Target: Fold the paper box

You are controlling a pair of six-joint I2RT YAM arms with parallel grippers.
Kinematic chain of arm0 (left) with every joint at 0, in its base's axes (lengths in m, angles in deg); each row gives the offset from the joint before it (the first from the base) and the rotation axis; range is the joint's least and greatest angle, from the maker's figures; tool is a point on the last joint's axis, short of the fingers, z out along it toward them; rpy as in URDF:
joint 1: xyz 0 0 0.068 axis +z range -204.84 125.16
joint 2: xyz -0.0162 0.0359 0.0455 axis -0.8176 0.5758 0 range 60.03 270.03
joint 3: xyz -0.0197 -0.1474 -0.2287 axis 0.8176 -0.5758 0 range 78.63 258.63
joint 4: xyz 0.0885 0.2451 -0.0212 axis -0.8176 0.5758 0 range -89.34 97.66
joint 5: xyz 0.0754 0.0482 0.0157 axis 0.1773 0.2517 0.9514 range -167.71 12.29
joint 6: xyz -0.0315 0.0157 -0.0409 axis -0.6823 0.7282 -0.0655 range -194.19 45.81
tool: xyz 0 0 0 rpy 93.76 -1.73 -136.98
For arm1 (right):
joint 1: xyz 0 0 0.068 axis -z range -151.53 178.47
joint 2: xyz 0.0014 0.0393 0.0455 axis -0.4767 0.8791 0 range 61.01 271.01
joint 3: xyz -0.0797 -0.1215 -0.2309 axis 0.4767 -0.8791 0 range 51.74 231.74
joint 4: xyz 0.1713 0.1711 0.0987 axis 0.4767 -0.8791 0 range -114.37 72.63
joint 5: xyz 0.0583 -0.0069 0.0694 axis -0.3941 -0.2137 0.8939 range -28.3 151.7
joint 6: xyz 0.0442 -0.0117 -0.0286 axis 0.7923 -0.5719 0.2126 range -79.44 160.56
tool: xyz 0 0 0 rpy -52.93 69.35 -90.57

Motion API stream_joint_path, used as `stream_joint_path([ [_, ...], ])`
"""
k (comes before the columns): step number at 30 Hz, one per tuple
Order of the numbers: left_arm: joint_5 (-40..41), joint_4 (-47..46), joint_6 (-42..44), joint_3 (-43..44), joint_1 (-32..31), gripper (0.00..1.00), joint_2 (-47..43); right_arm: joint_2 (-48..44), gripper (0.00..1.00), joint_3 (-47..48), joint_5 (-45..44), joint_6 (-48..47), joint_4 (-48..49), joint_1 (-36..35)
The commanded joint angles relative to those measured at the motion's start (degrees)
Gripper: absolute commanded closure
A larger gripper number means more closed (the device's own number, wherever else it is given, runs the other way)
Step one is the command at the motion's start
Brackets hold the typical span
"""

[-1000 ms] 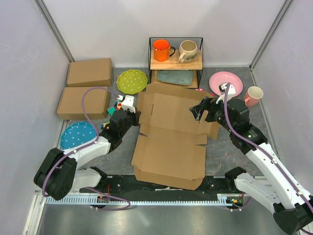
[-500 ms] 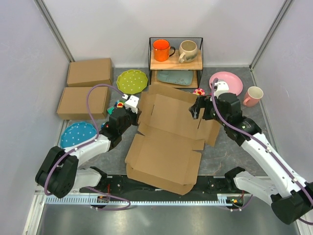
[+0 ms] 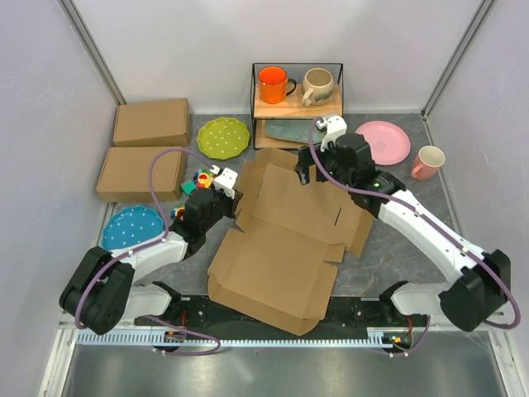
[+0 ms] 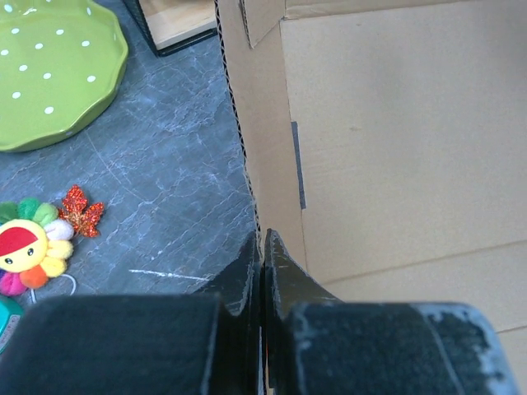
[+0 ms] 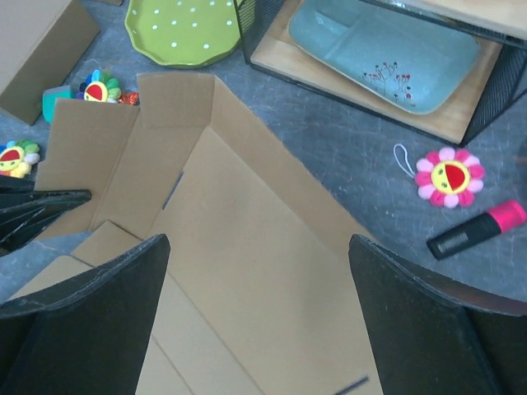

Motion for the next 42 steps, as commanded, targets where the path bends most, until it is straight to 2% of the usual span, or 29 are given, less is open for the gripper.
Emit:
stream_joint_path([
  [1,-0.81,-4.55,1.82,-0.56,-0.98,0.98,-0.29,4.46,0.02,4.65,-1.02,-6.37,8.7,-0.55],
  [6,-0.02,-4.37,2.08,-0.99,-1.42,0.98,-1.61,15.53,0.02,12.81,2.58,-11.82,6.88,-0.46],
  [15,1.47,-3.58,3.31,-1.44,-2.12,0.98,-3.54,26.17,0.05,20.56,6.54,-16.05,5.56,-0.37],
  [21,2.0,-3.14,3.93,-1.52,-2.48,0.98,-4.16,29.26,0.08,21.62,6.9,-16.49,5.12,-0.46],
  [28,4.2,-2.96,4.46,-1.26,-2.65,0.98,-4.07,29.53,0.15,17.5,6.19,-17.45,6.17,-0.38],
  [31,4.2,-2.88,4.54,-1.26,-2.74,0.98,-4.16,29.27,0.23,15.91,6.28,-17.89,6.61,-0.37],
  [35,4.37,-2.88,4.54,-1.26,-2.74,0.98,-4.07,28.92,0.44,15.12,6.37,-18.07,6.87,-0.37],
  [42,5.16,-2.61,4.72,-1.26,-2.83,0.98,-4.25,26.98,0.6,13.36,5.49,-18.51,7.58,-0.02],
])
